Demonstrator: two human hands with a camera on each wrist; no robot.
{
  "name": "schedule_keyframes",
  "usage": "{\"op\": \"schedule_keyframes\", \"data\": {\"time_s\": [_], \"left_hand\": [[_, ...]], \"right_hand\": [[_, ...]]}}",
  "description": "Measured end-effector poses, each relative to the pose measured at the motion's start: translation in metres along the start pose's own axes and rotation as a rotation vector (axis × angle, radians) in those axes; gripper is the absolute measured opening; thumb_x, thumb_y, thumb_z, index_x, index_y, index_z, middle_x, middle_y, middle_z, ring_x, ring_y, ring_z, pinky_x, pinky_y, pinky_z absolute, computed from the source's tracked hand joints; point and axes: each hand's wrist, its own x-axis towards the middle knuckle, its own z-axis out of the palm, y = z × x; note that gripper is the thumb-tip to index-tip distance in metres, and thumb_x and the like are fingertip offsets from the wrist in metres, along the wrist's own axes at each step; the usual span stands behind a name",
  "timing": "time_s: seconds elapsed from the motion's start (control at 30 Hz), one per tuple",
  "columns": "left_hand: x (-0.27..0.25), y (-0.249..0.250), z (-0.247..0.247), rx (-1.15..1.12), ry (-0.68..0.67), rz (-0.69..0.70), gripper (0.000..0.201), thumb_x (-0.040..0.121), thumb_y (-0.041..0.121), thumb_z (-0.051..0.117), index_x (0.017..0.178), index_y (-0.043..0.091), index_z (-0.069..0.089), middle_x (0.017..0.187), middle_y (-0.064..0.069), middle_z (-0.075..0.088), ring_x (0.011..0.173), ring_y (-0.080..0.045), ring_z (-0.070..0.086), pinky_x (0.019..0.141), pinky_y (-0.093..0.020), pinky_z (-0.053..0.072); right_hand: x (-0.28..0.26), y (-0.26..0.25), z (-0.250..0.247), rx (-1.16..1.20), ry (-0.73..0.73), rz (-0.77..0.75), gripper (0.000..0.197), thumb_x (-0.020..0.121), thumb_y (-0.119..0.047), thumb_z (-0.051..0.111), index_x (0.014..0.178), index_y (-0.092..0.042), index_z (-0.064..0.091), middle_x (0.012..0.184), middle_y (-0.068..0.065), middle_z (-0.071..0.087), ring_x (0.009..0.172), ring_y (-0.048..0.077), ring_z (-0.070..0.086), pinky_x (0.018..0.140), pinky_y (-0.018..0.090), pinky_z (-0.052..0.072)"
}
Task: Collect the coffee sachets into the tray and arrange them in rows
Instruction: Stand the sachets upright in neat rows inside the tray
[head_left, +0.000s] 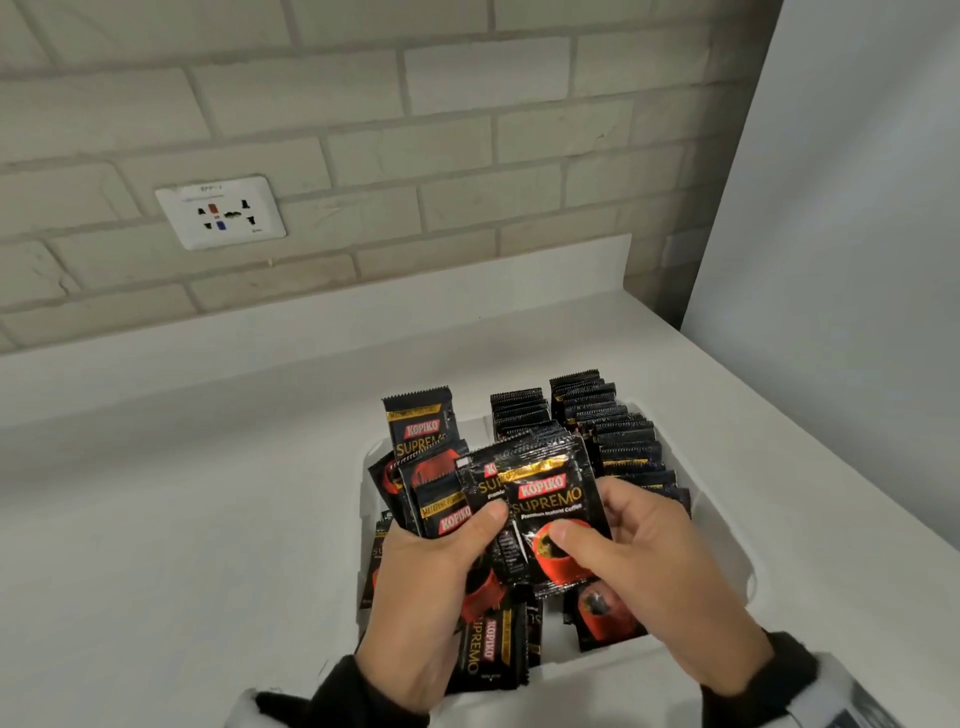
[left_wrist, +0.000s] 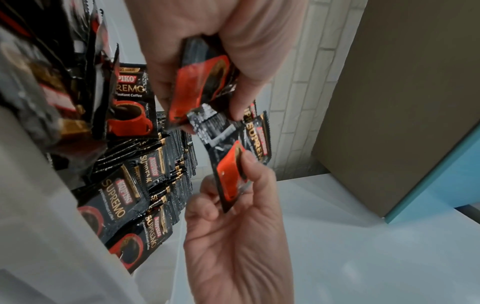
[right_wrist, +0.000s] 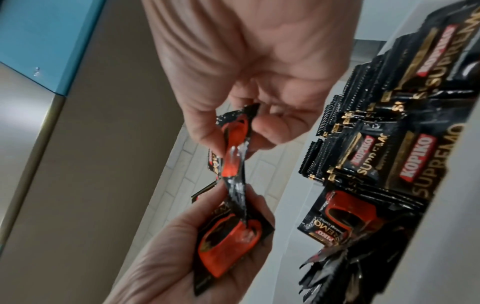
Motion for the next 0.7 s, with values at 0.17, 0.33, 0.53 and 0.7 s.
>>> {"op": "schedule_keyframes", "data": {"time_s": [0.17,0.33,0.53,0.7], "left_hand": [[0.002,0.001,-0.002,0.027,0.091,0.014,0.023,0.071,0.009,0.07,0.094,0.007,0.066,0.079,-0.014,0.072,0.071,-0.026,0.07,0.064,-0.039,0.058],[-0.007,0.008,0.003,-0.085,0.013,-0.008,0.04,0.061,0.025,0.066,0.098,0.009,0.064,0.082,-0.014,0.073,0.073,-0.025,0.071,0.059,-0.035,0.057],[-0.009,0.008,-0.001,-0.245,-0.028,-0.1,0.057,0.06,0.032,0.066,0.109,0.004,0.06,0.097,-0.022,0.07,0.085,-0.032,0.07,0.072,-0.041,0.052],[-0.008,0.007,-0.008,-0.3,-0.034,-0.212,0.036,0.062,0.022,0.066,0.094,0.005,0.064,0.089,-0.022,0.069,0.073,-0.031,0.068,0.069,-0.04,0.05]], "right_hand": [[0.0,-0.001,0.002,-0.199,0.086,-0.191,0.021,0.077,-0.007,0.07,0.069,-0.023,0.06,0.066,-0.009,0.065,0.053,0.002,0.058,0.049,0.015,0.048],[-0.001,0.003,0.002,-0.882,0.129,-0.699,0.013,0.071,-0.025,0.055,0.068,-0.024,0.042,0.062,-0.01,0.045,0.057,0.006,0.041,0.051,0.019,0.038],[-0.004,0.004,0.015,-0.974,0.061,-0.836,0.004,0.065,-0.018,0.053,0.063,-0.017,0.05,0.064,-0.006,0.05,0.06,0.008,0.037,0.058,0.018,0.034],[-0.007,0.003,0.02,-1.053,-0.083,-0.852,0.005,0.063,-0.017,0.048,0.065,-0.018,0.052,0.068,-0.006,0.051,0.056,0.009,0.042,0.051,0.016,0.037]]}}
